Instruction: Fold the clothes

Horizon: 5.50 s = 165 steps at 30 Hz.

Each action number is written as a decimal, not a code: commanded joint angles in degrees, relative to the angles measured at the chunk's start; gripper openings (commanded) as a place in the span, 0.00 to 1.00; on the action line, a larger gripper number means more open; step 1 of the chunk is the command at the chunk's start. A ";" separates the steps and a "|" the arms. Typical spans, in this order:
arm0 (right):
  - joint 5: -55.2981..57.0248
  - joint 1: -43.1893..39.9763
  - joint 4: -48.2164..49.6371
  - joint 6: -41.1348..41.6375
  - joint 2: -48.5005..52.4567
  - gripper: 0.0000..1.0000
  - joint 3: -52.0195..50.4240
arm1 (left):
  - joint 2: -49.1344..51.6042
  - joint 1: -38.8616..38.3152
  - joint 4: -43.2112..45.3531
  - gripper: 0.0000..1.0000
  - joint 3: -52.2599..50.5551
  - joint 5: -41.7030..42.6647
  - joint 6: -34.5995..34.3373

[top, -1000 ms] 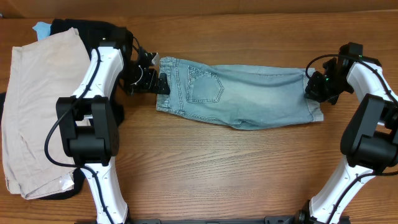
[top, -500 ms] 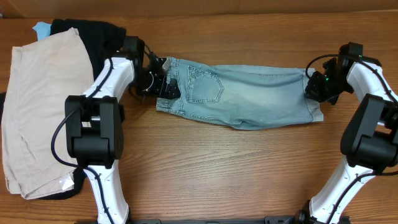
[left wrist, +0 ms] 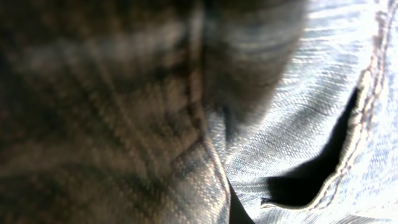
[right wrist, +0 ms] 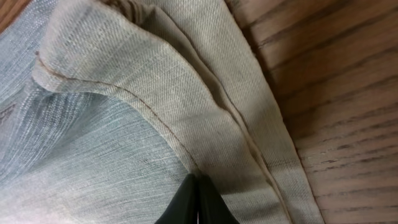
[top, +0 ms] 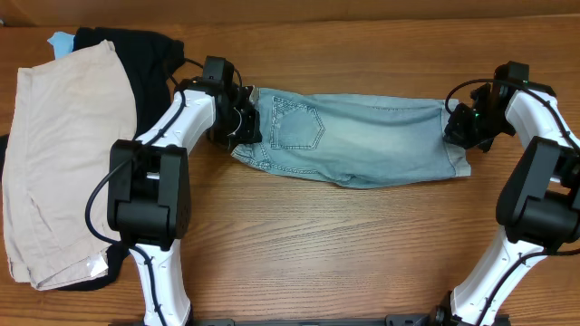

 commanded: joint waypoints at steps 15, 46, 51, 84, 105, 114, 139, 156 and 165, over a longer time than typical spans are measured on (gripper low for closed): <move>-25.22 4.74 -1.84 -6.01 -3.30 0.04 -0.09 | 1.79 4.76 -34.62 0.04 29.46 -26.08 5.68; -13.68 17.20 9.55 6.05 8.72 0.04 -0.20 | 1.79 -8.00 -40.87 0.04 53.48 -12.50 5.11; -13.70 17.20 9.29 6.05 8.72 0.04 -0.20 | 1.81 -12.09 -35.47 0.04 52.83 -7.91 2.78; -13.68 17.16 8.63 6.10 8.72 0.04 -0.20 | 5.44 0.94 -47.82 0.04 55.91 -31.65 5.38; -13.68 17.16 8.00 6.08 8.72 0.04 -0.20 | 5.44 1.05 -48.61 0.04 55.82 -38.34 7.74; -13.66 17.16 6.71 6.03 8.72 0.04 -0.20 | 5.46 -8.72 -46.60 0.04 51.25 -32.81 5.81; -12.37 17.16 6.45 5.88 8.72 0.04 -0.20 | 5.46 -20.39 -33.40 0.04 45.53 -10.12 -1.97; -15.80 15.34 4.35 5.86 6.73 0.05 1.64 | 5.46 -25.05 -28.94 1.00 45.53 -19.23 -7.52; -16.09 9.01 -5.84 3.82 -5.31 0.29 10.86 | 5.44 -16.72 -29.88 1.00 45.57 -22.18 -7.26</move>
